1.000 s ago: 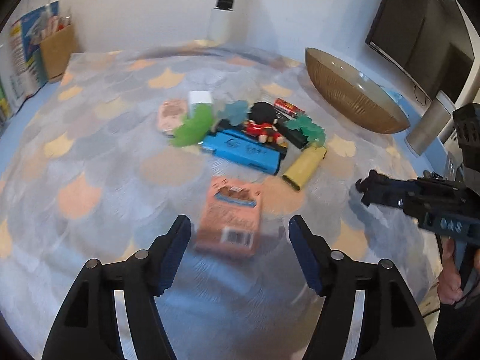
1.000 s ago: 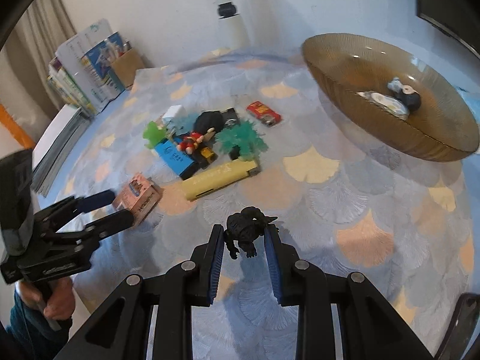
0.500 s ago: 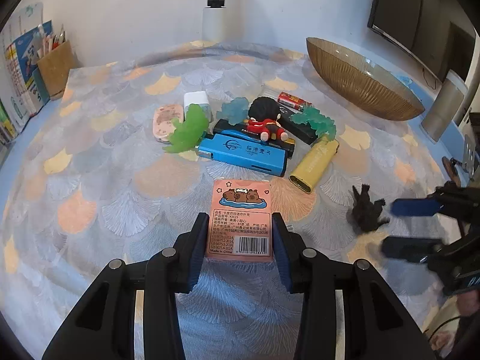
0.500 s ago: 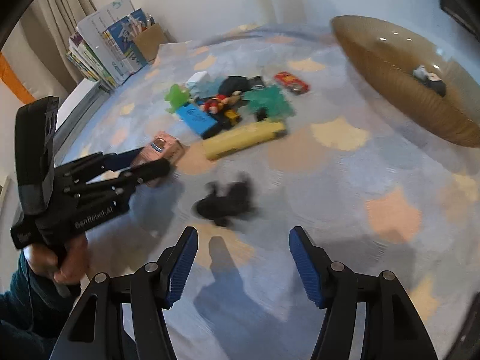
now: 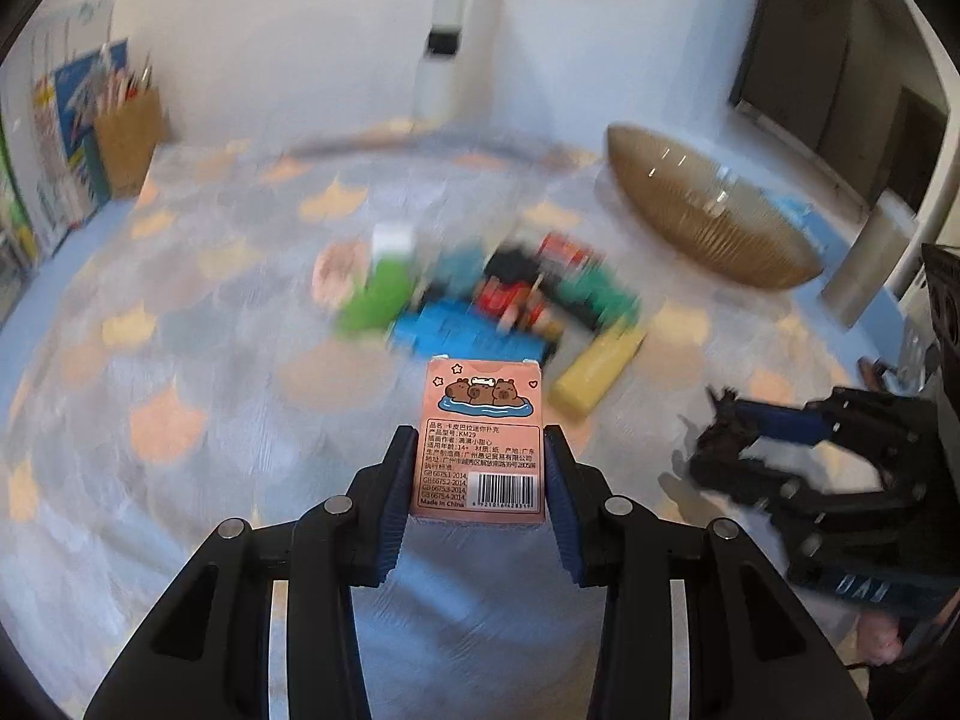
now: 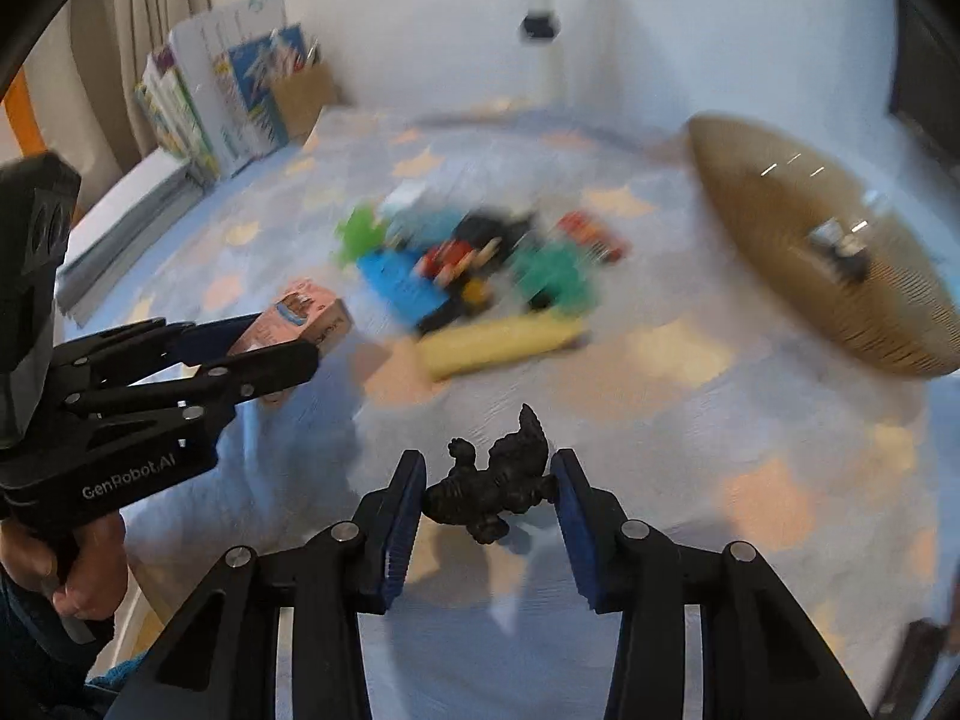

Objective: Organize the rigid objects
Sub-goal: 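Carry the snack box and dinosaur into the amber bowl and release both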

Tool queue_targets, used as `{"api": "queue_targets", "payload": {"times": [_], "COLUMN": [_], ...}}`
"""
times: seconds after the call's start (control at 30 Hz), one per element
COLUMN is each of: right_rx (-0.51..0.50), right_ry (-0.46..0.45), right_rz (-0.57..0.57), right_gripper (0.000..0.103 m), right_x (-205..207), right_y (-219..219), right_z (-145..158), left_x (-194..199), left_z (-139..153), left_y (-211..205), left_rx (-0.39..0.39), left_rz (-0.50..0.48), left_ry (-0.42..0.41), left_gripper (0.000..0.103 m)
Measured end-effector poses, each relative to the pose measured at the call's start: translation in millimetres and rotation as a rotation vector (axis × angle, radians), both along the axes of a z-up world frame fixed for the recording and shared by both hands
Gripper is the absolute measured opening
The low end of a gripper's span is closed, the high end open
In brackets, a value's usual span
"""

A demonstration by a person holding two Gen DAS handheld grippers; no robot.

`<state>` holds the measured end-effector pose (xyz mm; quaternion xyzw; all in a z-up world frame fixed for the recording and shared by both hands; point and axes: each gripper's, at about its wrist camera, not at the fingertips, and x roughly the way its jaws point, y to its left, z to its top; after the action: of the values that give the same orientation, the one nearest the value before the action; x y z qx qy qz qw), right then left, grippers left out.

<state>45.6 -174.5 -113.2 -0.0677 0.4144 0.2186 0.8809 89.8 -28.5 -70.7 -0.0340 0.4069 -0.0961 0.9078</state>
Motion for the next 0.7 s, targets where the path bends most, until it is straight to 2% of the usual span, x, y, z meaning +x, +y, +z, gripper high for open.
{"api": "queue_targets", "payload": {"times": [0.1, 0.2, 0.3, 0.37, 0.5, 0.63, 0.7], "right_rx": [0.015, 0.023, 0.067, 0.097, 0.113, 0.134, 0.134], "right_ry": [-0.128, -0.212, -0.213, -0.177, -0.047, 0.023, 0.044], "right_rz": [-0.084, -0.203, -0.275, -0.319, -0.402, -0.412, -0.425], "right_gripper": [0.042, 0.042, 0.042, 0.042, 0.042, 0.042, 0.043], "right_x": [10, 26, 46, 64, 95, 106, 110], "right_y": [-45, -90, -121, -139, -166, -179, -182], "right_z": [56, 101, 121, 119, 86, 60, 55], "left_x": [17, 43, 75, 98, 134, 141, 142], "left_z": [42, 81, 108, 108, 72, 49, 46], "left_y": [-23, -54, -94, -121, -162, -180, -186], "left_rx": [0.007, -0.009, -0.035, -0.029, -0.048, -0.058, -0.057], "left_rz": [-0.036, -0.078, -0.133, -0.157, -0.193, -0.234, -0.271], "left_ry": [-0.104, -0.176, -0.219, -0.201, -0.083, -0.030, -0.022], "left_gripper": [0.038, 0.038, 0.038, 0.038, 0.038, 0.038, 0.042]}}
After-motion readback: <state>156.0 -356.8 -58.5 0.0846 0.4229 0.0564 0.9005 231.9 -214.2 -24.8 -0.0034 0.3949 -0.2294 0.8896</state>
